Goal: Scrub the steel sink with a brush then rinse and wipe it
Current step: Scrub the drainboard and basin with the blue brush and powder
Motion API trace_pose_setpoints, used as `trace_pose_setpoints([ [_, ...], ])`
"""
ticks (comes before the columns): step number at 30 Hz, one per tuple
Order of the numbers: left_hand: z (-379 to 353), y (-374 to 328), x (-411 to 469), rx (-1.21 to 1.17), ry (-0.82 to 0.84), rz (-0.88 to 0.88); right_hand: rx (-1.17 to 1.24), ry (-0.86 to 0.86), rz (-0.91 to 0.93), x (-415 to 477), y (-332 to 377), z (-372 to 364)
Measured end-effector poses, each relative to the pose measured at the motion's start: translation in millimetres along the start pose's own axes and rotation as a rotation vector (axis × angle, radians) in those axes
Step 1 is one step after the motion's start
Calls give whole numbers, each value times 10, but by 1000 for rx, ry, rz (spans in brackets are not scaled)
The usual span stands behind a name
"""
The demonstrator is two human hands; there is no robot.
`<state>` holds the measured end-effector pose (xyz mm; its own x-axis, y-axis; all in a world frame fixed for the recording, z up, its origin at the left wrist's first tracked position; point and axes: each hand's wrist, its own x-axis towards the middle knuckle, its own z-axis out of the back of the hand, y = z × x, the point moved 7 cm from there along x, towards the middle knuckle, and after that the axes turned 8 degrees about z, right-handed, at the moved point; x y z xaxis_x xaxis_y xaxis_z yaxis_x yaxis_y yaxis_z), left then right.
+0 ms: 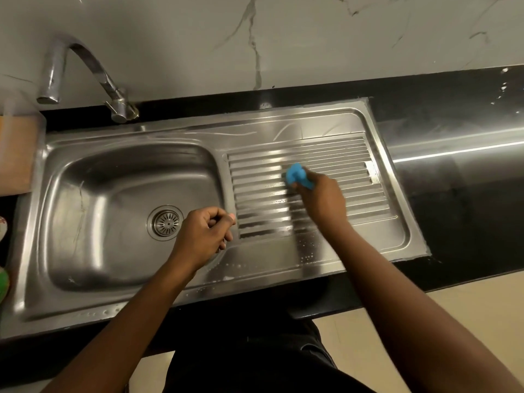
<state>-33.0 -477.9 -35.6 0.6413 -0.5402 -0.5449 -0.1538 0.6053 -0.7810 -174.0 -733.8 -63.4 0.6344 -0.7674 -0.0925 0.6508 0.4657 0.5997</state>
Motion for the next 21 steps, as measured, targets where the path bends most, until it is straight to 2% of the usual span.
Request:
trace_pose_setpoints([
  [5,-106,-42,29,13,10,-6,-61,-108,-89,183,-737,741],
  [9,-178,-97,45,3,18,-16,-31,-161,-198,232,-951,934],
  [14,-235,-105,63,-16,33,-12,31,-150,-177,82,-576,516],
  [21,-296,-109,98,2,38,-2,28,39,58,-141,342,-269],
])
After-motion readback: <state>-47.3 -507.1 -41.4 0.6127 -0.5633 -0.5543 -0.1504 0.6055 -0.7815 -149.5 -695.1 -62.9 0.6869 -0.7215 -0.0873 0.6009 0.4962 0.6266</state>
